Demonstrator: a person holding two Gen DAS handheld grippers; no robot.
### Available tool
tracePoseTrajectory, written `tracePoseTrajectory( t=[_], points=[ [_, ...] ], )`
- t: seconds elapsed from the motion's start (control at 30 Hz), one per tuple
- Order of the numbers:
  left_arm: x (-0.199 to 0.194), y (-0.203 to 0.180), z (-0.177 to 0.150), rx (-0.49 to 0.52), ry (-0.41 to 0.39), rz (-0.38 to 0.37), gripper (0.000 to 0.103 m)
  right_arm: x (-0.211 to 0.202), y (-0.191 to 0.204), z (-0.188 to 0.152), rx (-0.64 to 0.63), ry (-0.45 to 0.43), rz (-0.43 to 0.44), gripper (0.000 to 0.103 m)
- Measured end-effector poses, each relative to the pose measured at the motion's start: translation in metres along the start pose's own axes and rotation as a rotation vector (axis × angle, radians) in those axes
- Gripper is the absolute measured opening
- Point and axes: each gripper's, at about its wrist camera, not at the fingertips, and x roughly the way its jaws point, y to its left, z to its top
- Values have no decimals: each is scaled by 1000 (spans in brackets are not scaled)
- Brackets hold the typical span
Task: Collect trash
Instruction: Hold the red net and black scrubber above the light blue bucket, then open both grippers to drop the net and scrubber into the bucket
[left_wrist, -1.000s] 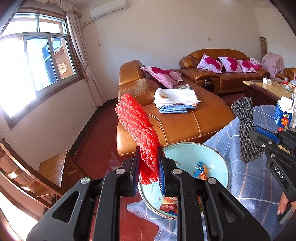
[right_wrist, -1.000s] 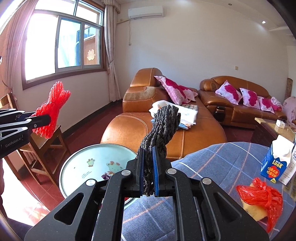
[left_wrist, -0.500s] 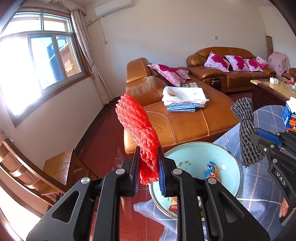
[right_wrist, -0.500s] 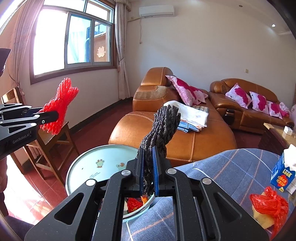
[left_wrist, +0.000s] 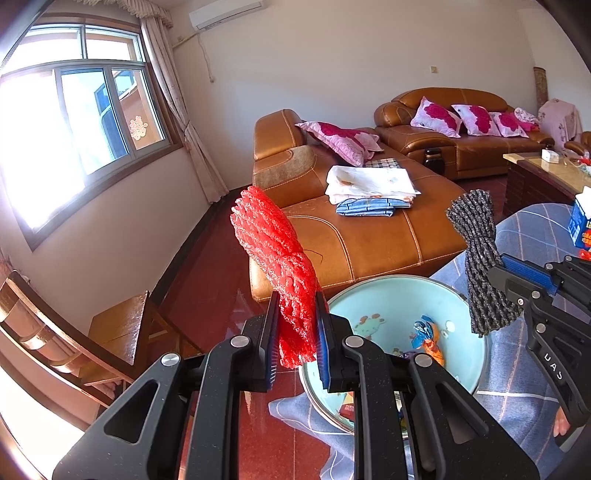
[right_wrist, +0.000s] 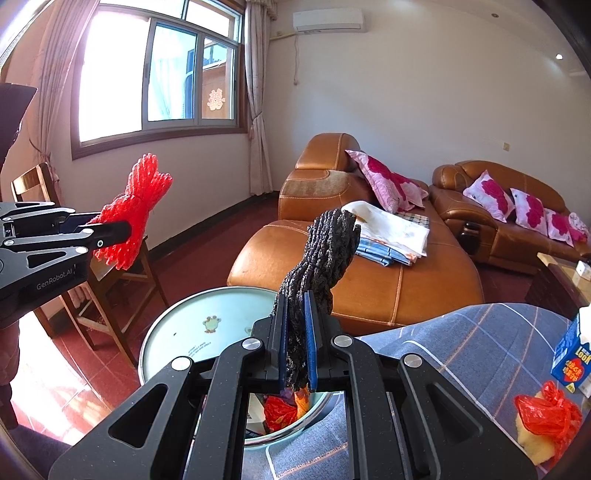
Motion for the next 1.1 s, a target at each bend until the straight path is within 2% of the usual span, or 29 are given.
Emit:
tracePoseTrajectory(
  t=[0.5, 1.1],
  points=[
    [4, -2, -5, 25, 15, 2, 17, 5, 3, -7, 2, 0, 13, 10],
    [5, -2, -5, 29, 5, -49, 18, 8, 3, -9, 11, 8, 10, 10]
  ],
)
